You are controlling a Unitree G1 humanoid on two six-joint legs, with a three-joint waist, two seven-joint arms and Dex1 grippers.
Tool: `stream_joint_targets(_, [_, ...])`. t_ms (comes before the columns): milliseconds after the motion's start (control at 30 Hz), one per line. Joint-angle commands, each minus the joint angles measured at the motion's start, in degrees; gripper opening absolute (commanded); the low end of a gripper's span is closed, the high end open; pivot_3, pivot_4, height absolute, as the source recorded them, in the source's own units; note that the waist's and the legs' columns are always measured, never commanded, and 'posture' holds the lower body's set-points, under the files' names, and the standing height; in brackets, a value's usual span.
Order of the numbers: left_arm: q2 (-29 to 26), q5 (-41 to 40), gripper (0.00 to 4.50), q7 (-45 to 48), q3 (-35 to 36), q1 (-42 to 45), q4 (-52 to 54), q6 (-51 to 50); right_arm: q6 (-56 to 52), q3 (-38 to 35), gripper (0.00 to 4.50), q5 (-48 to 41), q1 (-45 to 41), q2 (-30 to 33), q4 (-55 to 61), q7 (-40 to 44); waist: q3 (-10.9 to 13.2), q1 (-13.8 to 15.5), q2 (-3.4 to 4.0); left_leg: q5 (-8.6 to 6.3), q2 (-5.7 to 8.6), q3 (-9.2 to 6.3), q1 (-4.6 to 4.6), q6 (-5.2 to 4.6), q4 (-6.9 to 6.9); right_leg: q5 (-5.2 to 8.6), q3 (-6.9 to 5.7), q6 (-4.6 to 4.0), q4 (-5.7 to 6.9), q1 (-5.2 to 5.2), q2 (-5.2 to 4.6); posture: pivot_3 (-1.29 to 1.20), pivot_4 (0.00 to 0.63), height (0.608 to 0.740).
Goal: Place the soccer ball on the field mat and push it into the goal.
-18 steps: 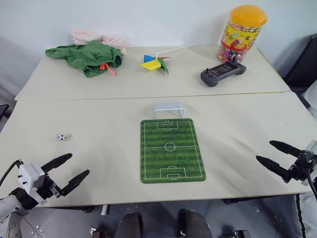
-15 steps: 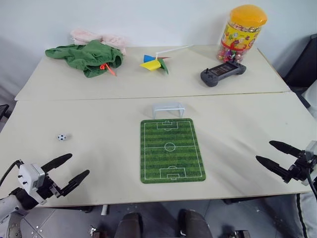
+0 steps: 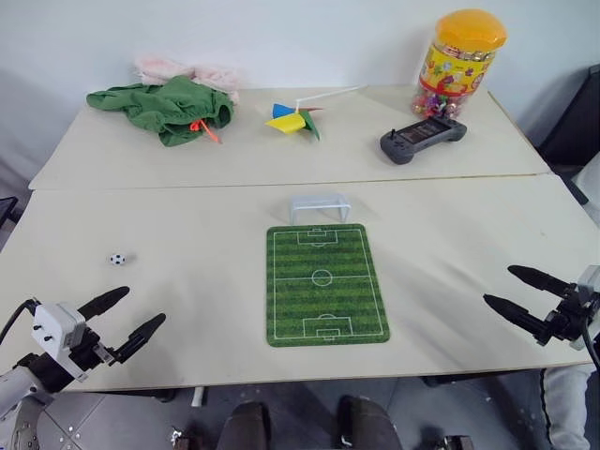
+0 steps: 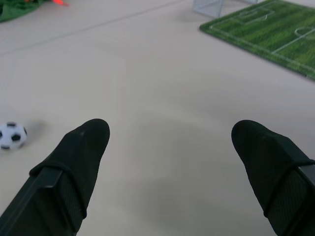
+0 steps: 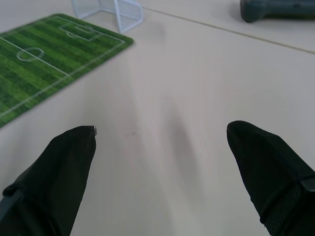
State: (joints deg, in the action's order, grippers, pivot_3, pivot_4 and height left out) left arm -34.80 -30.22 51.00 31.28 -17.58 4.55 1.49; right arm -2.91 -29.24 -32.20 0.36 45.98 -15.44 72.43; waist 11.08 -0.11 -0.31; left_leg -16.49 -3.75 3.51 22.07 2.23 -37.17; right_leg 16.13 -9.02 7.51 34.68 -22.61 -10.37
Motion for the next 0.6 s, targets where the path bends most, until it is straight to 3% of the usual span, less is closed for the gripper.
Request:
stream_joint_targets(33, [-0.6, -0.8, 4.48, -4.8, 2.5, 0.4, 3.6, -3.6, -0.5, -0.1, 4.5, -1.6, -1.1, 1.1, 1.8, 2.1, 0.0, 0.0, 0.0, 0.0, 0.0, 0.0, 0.0, 0.0, 0.0, 0.0, 0.0, 0.0, 0.0, 0.0, 0.0, 0.0, 0.15, 0.74])
stream_joint_targets(333, [0.7, 4.1, 4.48, -27.1, 2.5, 10.1, 4.4, -17.3, 0.0, 2.1, 4.5, -0.4, -5.5, 0.0, 1.0, 1.2, 0.0, 0.3, -0.01, 0.01, 0.0, 0.02, -0.02, 0.01, -0.05, -0.06, 0.07, 0.03, 0.09, 0.0, 0.01, 0.0, 0.15, 0.74])
stream_joint_targets(600, [-0.9, 8.9, 4.48, -33.0, -1.9, 20.2, -5.5, -24.5, -1.0, 1.5, 4.5, -0.9, -3.7, 0.3, 3.0, 1.0, 0.0, 0.3, -0.01, 0.09, 0.0, 0.05, -0.02, 0.15, -0.03, -0.08, 0.07, 0.06, 0.11, -0.02, 0.04, 0.0, 0.15, 0.74])
